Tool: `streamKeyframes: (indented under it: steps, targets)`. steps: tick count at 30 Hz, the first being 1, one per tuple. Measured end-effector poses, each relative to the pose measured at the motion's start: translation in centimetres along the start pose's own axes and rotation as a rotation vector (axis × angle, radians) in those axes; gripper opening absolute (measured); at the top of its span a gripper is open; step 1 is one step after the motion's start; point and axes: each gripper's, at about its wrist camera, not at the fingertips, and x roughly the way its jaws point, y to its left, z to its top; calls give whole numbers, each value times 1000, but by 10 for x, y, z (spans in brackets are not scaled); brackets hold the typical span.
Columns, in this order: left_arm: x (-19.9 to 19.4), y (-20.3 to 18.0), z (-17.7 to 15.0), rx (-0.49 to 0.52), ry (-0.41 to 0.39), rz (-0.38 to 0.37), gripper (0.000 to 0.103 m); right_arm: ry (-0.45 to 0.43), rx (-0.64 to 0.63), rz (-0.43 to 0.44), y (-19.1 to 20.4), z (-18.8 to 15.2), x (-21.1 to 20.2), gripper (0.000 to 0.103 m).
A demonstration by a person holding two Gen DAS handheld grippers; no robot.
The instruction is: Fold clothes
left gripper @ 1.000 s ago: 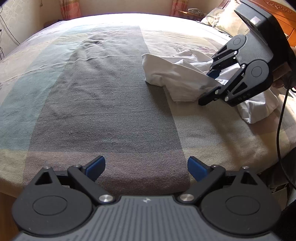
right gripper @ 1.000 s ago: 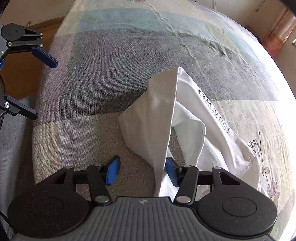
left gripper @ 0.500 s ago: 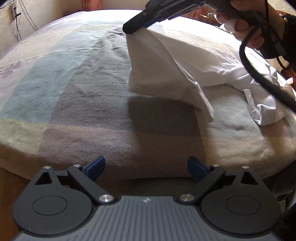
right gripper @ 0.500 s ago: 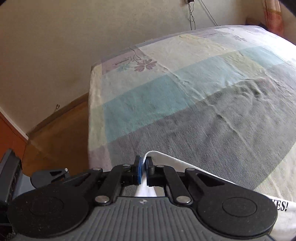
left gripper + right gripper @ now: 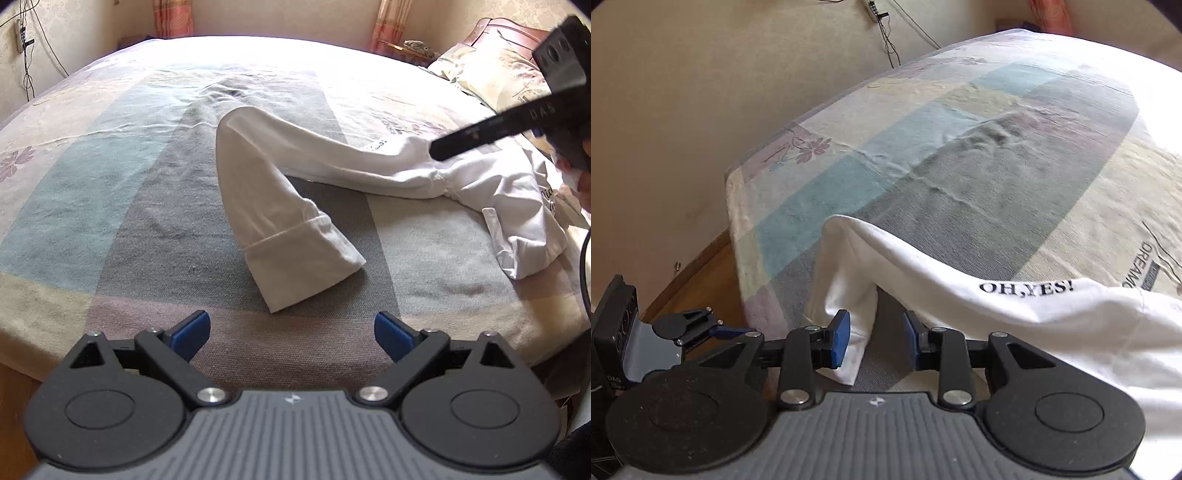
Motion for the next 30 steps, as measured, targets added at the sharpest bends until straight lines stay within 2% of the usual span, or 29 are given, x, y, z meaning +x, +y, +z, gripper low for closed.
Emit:
streamKeyframes:
  steps: [5,7,9,13,15,19,24,26,28,30]
  targets:
    - [16,-7,28,-24,-15,-40,96,-12,103,-96,-18,-76,-32,39]
    - [23,-12,39,-26,-17,-57,96,-18,150,-125,-22,-103,-39,43]
    - [26,-24,47,-11,-32,-112,96,-27,195,-147,-24,-128,-45,45]
    - [45,-49,60,10,-45,-209,98,-58,258,-161,-26,-157,-50,46]
    - [61,-44,64,-20,-7,-212,98,-77,277,-159,-26,-162,-51,46]
    - [72,-18,66,-43,48,-112,98,-92,266,-166,-24,-162,-59,47]
    - [71,42,76,-64,92,181,98,-106,277,-162,-29,-167,-62,53]
    - [65,63,82,-95,98,240,98,-113,288,-159,-32,-169,-63,53]
    - [53,69,87,-110,80,247,98,-117,294,-156,-34,-171,-64,53]
    - [44,61,88,-65,57,203,99,-118,291,-154,-34,-171,-65,53]
